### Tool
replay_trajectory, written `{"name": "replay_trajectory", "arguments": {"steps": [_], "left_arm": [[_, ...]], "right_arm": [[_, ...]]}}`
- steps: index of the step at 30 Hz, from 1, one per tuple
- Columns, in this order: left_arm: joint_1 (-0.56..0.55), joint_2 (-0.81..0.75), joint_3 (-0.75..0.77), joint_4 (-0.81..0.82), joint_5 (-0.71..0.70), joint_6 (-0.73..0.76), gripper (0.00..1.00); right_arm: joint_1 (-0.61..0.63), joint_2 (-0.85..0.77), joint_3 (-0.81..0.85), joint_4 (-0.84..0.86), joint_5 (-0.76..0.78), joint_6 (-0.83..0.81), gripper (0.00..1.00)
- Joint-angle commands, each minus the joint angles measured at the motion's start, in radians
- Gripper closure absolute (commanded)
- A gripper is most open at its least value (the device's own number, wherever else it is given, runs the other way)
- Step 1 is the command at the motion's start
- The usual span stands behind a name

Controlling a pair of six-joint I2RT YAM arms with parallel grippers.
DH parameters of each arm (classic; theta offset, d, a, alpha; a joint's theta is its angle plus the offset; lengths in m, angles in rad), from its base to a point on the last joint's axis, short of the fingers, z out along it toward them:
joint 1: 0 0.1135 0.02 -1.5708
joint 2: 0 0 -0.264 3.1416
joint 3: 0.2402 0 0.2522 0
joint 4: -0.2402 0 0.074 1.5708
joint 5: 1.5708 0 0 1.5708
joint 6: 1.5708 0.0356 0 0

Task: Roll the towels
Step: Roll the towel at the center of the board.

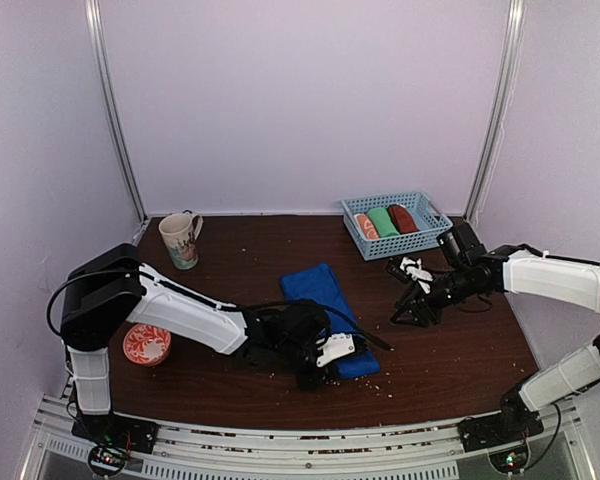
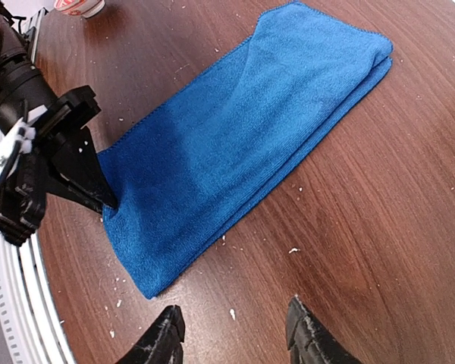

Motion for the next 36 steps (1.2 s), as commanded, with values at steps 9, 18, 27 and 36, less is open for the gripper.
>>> {"name": "replay_trajectory", "arguments": {"steps": [9,18,27,36], "left_arm": [[0.149,0.035,0.016,-0.046,0.518,-0.273,1.0],[0.219,0.09,0.035,0.051,0.706,-0.504,1.0],[0.253,0.085,-0.071,0.281,0.823,-0.72,1.0],[0.259,0.091,-0.118,0.404,0.822,-0.816,1.0]], "right_arm": [[0.011,-0.142,0.093,-0.248,0.02,-0.174,0.53],[0.212,-0.119,-0.044,-0.168,0.106,-0.206,0.54],[0.433,0.05,-0.013,0.03,0.217,-0.161,0.55],[0.471,0.219,0.062,0.091,0.17,-0.145,0.55]]}}
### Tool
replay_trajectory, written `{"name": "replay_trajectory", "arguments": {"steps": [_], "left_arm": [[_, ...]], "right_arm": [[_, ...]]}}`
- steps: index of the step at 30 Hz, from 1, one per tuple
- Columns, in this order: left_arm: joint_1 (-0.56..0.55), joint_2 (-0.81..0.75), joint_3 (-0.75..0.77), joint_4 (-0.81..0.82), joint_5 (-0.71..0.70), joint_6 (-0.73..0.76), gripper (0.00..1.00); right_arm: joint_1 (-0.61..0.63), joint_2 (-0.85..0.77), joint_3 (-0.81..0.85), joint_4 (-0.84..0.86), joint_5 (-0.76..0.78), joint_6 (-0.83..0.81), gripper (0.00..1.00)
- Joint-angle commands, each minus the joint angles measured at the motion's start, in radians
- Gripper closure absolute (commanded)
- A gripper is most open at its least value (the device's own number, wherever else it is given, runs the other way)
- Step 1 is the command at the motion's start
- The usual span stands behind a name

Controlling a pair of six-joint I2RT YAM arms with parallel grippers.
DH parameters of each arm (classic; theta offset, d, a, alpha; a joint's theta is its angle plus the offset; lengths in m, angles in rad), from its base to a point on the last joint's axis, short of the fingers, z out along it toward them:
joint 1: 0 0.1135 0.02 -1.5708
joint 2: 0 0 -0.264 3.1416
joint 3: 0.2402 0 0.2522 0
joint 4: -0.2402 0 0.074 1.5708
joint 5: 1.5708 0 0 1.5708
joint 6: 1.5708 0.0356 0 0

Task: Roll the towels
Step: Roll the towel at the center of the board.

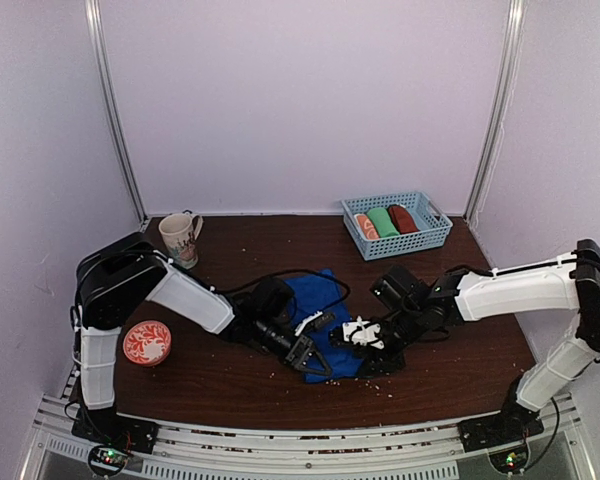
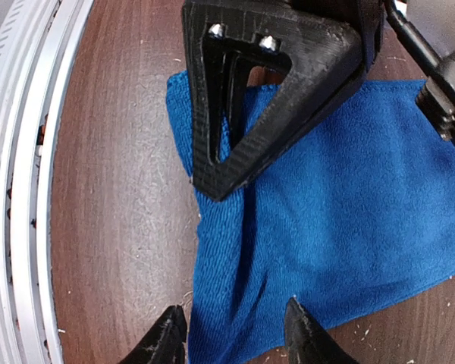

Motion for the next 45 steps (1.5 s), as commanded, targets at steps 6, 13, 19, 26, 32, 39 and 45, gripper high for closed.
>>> {"name": "replay_trajectory", "arguments": {"steps": [6,13,19,26,32,39,45], "left_arm": [[0.006,0.003,-0.057,0.189,0.037,-0.114,1.0],[0.007,0.012,-0.072,0.217,0.039,-0.132,1.0],[0.02,-0.014,-0.105,0.197,0.07,-0.15,1.0],[0.022,-0.059,-0.118,0.071,0.1,-0.119,1.0],[0.041,-0.053,-0.12,0.051,0.063,-0.143,1.0],[0.055,-0.039,-0.118,0.017,0.04,-0.082,1.0],[0.06,-0.076,-0.118,-0.046,-0.061,0.054,1.0]], "right_arm": [[0.024,0.096,0.056,0.04,-0.079,0.025,0.58],[0.022,0.133,0.078,0.025,-0.125,0.045,0.84],[0.0,0.189,0.146,-0.119,-0.24,0.032,1.0],[-0.028,0.33,0.302,-0.403,-0.417,-0.017,1.0],[-0.09,0.497,0.396,-0.563,-0.531,-0.053,1.0],[-0.172,0.664,0.513,-0.663,-0.558,-0.05,1.0],[-0.183,0.778,0.623,-0.753,-0.536,-0.021,1.0]]}}
